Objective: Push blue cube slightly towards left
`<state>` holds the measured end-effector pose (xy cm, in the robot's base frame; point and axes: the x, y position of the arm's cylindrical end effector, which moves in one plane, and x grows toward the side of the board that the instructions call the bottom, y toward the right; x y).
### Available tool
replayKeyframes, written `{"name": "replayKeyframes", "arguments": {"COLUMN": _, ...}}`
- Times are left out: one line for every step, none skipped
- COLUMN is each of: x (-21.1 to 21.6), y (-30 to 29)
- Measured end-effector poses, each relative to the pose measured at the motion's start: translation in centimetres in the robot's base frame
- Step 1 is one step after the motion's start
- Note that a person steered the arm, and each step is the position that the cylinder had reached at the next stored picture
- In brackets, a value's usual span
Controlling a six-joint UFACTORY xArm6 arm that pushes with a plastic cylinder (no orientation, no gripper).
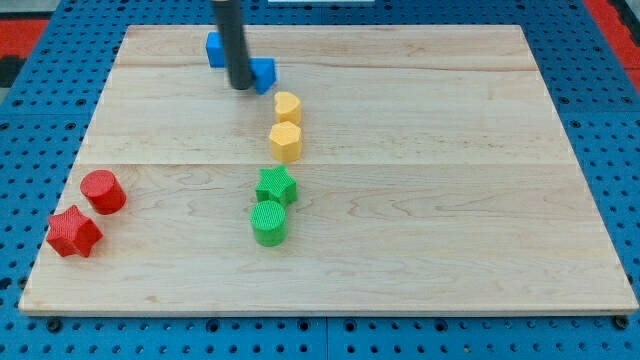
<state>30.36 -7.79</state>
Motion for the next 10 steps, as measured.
{"name": "replayKeyframes", "arguments": {"x": -1.8, "y": 4.5}}
{"name": "replayKeyframes", "arguments": {"x": -4.3, "y": 6.1}}
{"name": "replayKeyframes", "arguments": {"x": -4.6, "y": 4.8}}
{"name": "replayKeyframes", "arguments": {"x": -6.4, "y": 0.1}}
{"name": "replayKeyframes", "arguments": {"x": -6.0, "y": -5.3}}
{"name": "replayKeyframes", "arguments": {"x": -4.6, "y": -7.9}}
{"name": "replayKeyframes", "arguments": {"x": -4.5, "y": -9.4}}
{"name": "replayKeyframes", "arguments": {"x": -4.6, "y": -10.7}}
{"name": "replayKeyframes", "arguments": {"x": -4.6, "y": -10.8}}
{"name": "replayKeyframes", "arguments": {"x": -4.5, "y": -10.8}}
